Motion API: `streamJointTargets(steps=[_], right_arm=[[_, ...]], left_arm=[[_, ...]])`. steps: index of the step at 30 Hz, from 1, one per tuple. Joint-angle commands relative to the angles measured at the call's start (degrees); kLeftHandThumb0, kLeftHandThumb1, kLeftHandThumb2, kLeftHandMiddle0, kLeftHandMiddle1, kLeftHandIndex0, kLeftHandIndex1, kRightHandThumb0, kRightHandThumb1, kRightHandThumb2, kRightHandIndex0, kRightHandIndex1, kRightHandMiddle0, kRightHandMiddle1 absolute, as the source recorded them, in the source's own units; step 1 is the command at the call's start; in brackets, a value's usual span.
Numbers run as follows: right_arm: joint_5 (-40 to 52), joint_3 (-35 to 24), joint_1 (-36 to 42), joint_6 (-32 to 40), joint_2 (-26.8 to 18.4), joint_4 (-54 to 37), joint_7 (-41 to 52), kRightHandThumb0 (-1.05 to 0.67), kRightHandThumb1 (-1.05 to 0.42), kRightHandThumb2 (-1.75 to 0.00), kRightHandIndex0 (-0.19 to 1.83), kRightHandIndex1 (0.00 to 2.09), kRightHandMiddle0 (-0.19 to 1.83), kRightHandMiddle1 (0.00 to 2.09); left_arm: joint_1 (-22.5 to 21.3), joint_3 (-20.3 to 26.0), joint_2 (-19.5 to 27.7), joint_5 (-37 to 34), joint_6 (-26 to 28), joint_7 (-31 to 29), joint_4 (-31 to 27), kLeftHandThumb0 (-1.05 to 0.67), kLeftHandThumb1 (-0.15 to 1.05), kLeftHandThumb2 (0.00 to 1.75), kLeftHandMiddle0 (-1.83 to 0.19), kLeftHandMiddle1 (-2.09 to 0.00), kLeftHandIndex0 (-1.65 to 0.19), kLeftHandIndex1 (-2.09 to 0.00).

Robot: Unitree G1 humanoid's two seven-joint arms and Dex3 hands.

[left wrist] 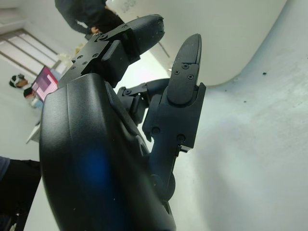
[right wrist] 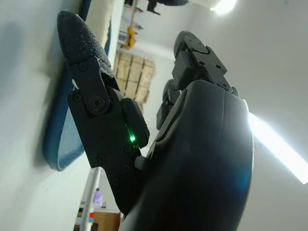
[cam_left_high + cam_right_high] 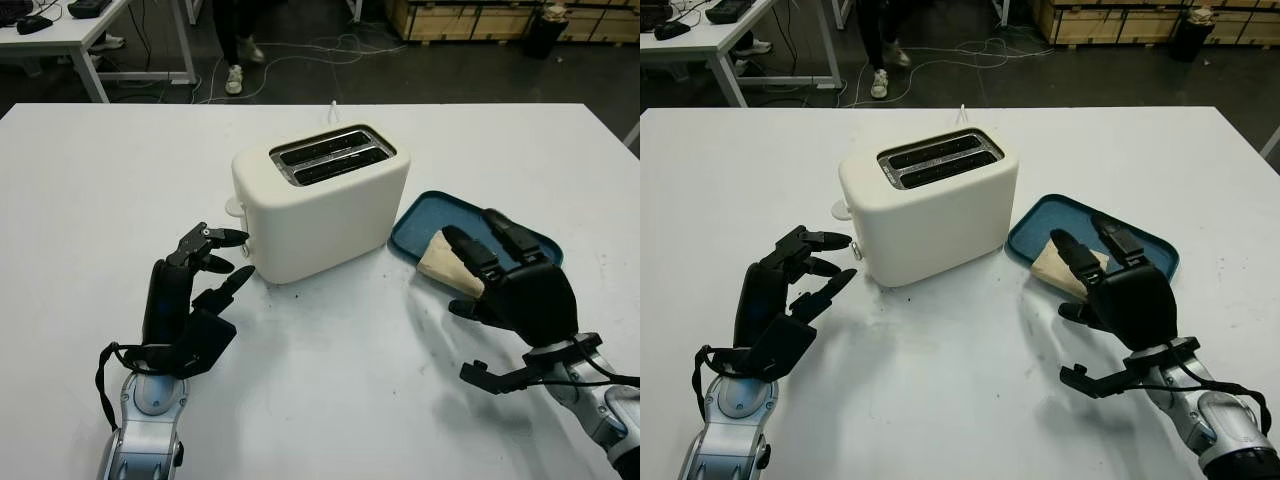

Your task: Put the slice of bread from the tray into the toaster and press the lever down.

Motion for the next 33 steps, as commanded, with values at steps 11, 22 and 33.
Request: streamJointTargets(steps=[11, 22, 33], right_arm=[[-1.92, 3.55, -5.53, -2.71, 0.05, 12.62, -5.07, -0.79, -0.76, 0.00, 0.36, 0.08, 0.38, 0.04], [-1.73, 10.29, -12.86, -2.27, 0.51, 28.89, -7.73, -0.82, -0.78, -0.01, 0.39, 0.05, 0.43, 0.03], [-0.82, 12.22, -14.13, -0.56, 0.30, 29.89, -7.78, -0.58, -0.80, -0.01, 0.64, 0.13, 0.67, 0.09]], left_arm=[[0.06, 0.00, -0.16, -0.19, -1.70, 0.89, 0.35, -0.35, 0.92, 0.08, -0.48, -1.33, -0.53, -0.89], [-0.62, -0.21, 0.06, 0.15, -1.55, 0.75, 0.17, -0.33, 0.92, 0.06, -0.49, -1.34, -0.54, -0.90], [-1.11, -0.08, -0.15, -1.12, -2.05, 0.64, 0.38, -0.35, 0.92, 0.05, -0.49, -1.39, -0.54, -0.93]])
